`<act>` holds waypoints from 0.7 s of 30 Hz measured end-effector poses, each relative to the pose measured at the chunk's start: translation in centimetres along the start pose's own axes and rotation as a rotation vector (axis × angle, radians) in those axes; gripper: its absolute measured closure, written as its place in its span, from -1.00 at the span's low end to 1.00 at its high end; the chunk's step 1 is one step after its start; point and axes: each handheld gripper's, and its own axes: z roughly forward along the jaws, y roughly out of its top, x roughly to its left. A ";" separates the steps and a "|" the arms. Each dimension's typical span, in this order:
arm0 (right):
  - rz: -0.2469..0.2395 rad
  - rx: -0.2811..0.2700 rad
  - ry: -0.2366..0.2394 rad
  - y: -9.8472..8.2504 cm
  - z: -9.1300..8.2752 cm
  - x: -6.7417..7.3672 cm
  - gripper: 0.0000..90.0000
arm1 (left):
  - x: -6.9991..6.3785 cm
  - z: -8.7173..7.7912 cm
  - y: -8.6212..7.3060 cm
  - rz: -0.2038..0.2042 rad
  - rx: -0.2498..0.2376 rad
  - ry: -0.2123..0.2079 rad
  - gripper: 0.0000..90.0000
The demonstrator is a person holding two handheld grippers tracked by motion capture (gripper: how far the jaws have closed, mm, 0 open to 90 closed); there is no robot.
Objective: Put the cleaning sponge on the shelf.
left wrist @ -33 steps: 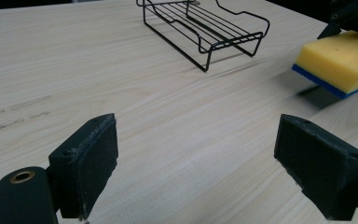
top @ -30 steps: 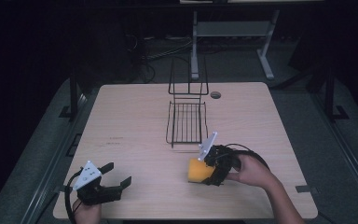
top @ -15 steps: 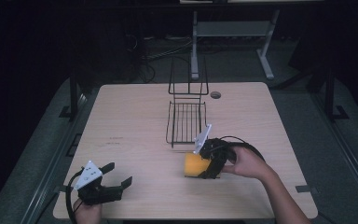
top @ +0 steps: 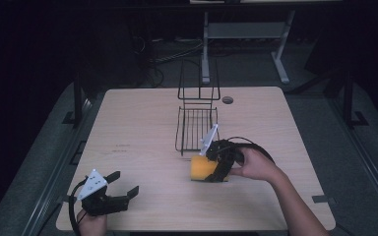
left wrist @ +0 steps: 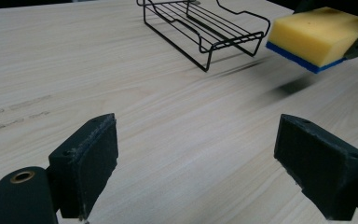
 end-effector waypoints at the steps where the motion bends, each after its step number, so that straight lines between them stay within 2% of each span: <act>1: 0.004 0.004 -0.001 0.2 0.0 -0.1 -0.52 | 0.0 0.0 0.0 -0.001 0.000 0.000 -0.71; 6: -0.013 0.000 -0.004 1.0 -0.1 -0.5 -0.52 | 0.0 0.0 0.0 0.000 -0.002 0.001 -0.71; 21: -0.007 0.025 0.003 1.9 0.2 -1.8 -0.52 | 0.1 -0.1 0.0 -0.002 -0.003 0.001 -0.71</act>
